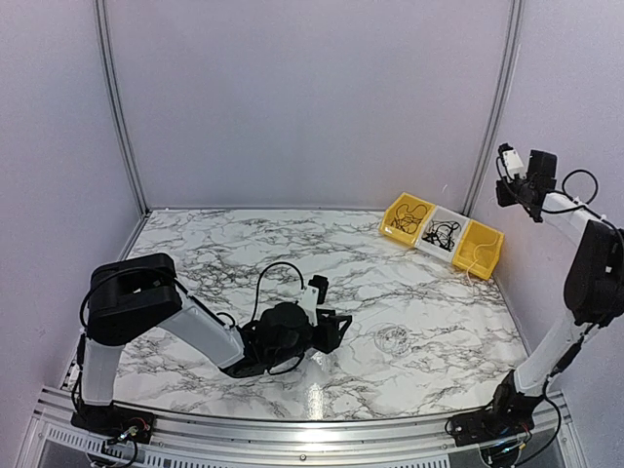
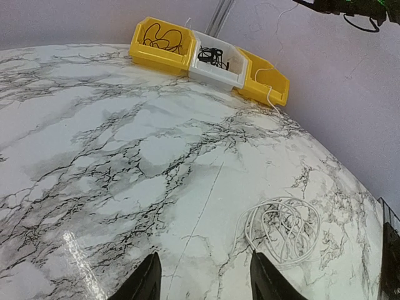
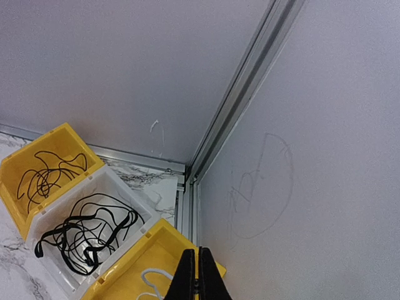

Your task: Untangle the cables

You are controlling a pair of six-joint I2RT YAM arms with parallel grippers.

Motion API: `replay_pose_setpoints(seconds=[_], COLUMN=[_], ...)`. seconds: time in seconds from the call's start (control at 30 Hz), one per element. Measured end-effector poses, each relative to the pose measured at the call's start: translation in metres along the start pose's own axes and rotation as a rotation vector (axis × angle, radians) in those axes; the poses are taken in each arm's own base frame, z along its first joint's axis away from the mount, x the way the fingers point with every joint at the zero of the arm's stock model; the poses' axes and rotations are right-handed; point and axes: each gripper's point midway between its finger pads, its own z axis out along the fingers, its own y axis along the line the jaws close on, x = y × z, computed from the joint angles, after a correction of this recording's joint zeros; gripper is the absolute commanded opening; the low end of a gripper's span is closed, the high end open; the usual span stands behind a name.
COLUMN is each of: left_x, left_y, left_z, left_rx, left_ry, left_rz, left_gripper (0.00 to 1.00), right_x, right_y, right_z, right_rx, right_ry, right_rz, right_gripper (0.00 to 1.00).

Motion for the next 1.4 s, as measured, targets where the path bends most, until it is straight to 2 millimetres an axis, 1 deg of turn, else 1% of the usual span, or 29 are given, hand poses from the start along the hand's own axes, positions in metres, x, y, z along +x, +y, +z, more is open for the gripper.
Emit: replay_pose_setpoints(seconds=[0.17,0.33,0.57,0.7,0.87,0.9,0.93,1.0,1.07,1.13,1.2,1.3,1.33,1.4], left_x=[-0.002,0.002,0.003,0.004,0.004,0.004,0.003,0.002,0.003,0.004,0.006,0.011,0.012,0.015], left_y=[-0.001,0.001,0.003,0.004,0.004,0.004,0.003,0.003,0.003,0.004,0.005,0.007,0.008,0.009], left_z=[0.001,0.000,-0.002,-0.004,-0.004,-0.004,-0.004,-0.004,-0.004,-0.004,-0.004,-0.003,-0.003,-0.003], left_rx=[0.007,0.005,0.007,0.009,0.011,0.013,0.015,0.017,0.017,0.017,0.015,0.012,0.011,0.009], left_ry=[-0.016,-0.012,-0.016,-0.019,-0.023,-0.026,-0.029,-0.033,-0.033,-0.033,-0.030,-0.024,-0.022,-0.018], left_rz=[-0.017,-0.020,-0.023,-0.026,-0.028,-0.029,-0.031,-0.033,-0.033,-0.033,-0.032,-0.033,-0.033,-0.034], left_gripper=[0.51,0.51,0.51,0.51,0.51,0.51,0.51,0.51,0.51,0.51,0.51,0.51,0.51,0.51], right_x=[0.027,0.058,0.114,0.138,0.160,0.164,0.168,0.175,0.181,0.186,0.189,0.186,0.183,0.172], right_y=[0.013,0.023,0.036,0.041,0.048,0.049,0.051,0.054,0.056,0.058,0.060,0.061,0.061,0.059], right_z=[0.016,0.032,0.065,0.076,0.083,0.083,0.083,0.083,0.084,0.083,0.079,0.070,0.065,0.050], right_rx=[-0.054,-0.091,-0.133,-0.154,-0.185,-0.191,-0.198,-0.211,-0.225,-0.240,-0.253,-0.262,-0.262,-0.258], right_ry=[0.070,0.150,0.311,0.394,0.471,0.486,0.500,0.526,0.552,0.582,0.601,0.610,0.607,0.591], right_rz=[0.003,0.006,0.016,0.014,0.015,0.015,0.014,0.013,0.010,0.010,0.009,0.004,0.001,-0.006], right_gripper=[0.00,0.00,0.00,0.00,0.00,0.00,0.03,0.12,0.24,0.30,0.33,0.36,0.36,0.39])
